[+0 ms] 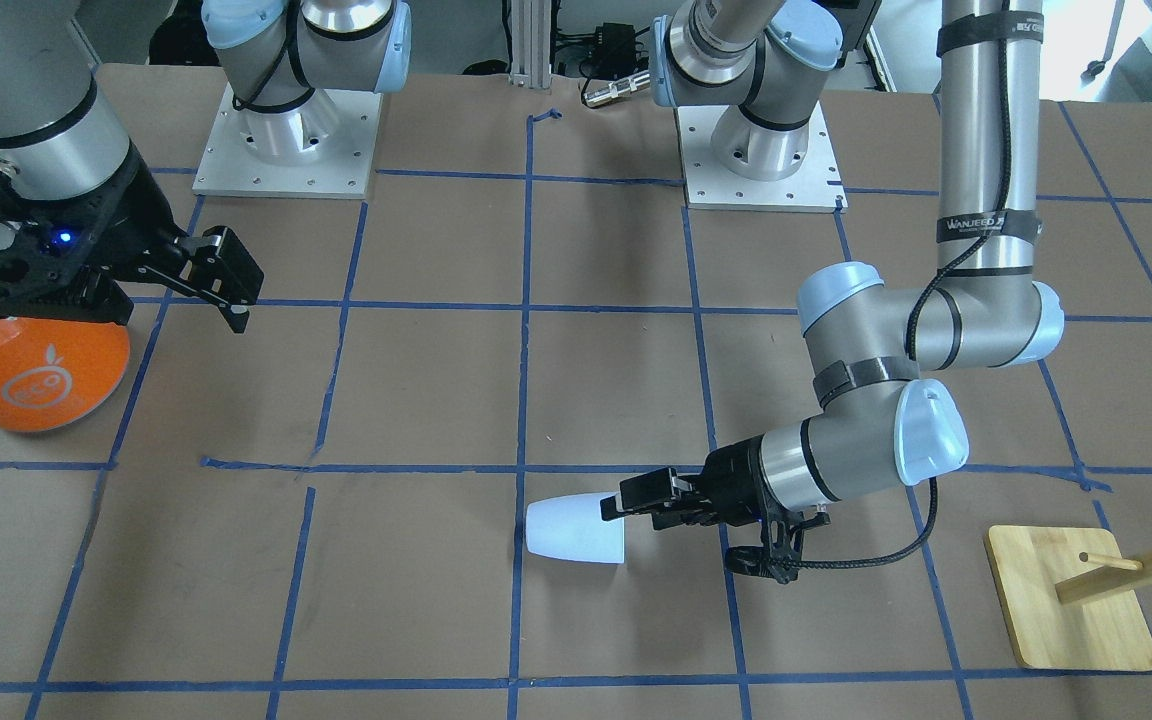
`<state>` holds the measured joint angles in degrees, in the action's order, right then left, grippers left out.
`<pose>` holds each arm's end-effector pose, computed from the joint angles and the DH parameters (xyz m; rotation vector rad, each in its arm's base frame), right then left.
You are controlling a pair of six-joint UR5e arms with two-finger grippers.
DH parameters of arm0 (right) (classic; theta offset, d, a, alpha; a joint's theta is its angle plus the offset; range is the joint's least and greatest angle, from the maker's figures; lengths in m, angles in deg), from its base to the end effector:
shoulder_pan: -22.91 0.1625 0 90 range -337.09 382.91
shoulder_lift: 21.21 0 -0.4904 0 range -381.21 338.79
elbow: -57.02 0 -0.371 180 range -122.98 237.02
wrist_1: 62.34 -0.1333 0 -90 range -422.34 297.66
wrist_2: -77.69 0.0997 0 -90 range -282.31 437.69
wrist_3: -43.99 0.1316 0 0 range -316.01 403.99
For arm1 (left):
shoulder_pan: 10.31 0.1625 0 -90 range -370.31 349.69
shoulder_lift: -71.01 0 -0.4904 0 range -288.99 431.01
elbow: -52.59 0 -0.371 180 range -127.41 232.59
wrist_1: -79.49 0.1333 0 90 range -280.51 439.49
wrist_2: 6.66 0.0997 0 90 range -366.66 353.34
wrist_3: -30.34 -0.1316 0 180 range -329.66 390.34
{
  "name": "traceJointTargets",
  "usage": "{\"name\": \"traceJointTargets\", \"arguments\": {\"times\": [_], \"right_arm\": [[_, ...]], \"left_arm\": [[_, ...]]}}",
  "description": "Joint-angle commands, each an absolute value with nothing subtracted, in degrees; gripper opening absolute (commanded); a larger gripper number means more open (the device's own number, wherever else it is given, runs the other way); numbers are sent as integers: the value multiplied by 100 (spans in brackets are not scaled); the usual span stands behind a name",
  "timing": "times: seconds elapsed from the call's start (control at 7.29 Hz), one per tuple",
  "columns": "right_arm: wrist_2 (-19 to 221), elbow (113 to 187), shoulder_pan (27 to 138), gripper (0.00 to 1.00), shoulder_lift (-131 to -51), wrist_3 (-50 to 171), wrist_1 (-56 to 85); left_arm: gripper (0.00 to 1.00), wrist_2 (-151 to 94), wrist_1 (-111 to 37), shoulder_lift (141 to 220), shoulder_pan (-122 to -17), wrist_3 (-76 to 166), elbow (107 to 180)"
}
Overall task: Flip cup
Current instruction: 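Reach the left gripper to the open rim of the lying cup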
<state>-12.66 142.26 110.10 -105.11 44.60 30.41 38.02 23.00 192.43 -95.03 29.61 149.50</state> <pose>0.1066 -0.5318 0.5123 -0.0937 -3.1334 0.0384 -0.1672 -0.6564 0.2503 0.1344 -2.3438 -0.0473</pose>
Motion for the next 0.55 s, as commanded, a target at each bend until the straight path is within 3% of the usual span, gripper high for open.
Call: {"name": "traceJointTargets", "arguments": {"times": [0.0,0.41], "right_arm": [[-1267,14228,11010,100,-10515,4460,3021],[-1240,14228,11010,100,-10506,4408,3047]], "left_arm": [[87,3430,2324,19327,-9504,3087,15041],[71,3386,2456,19388,-9539,3087,15181]]}}
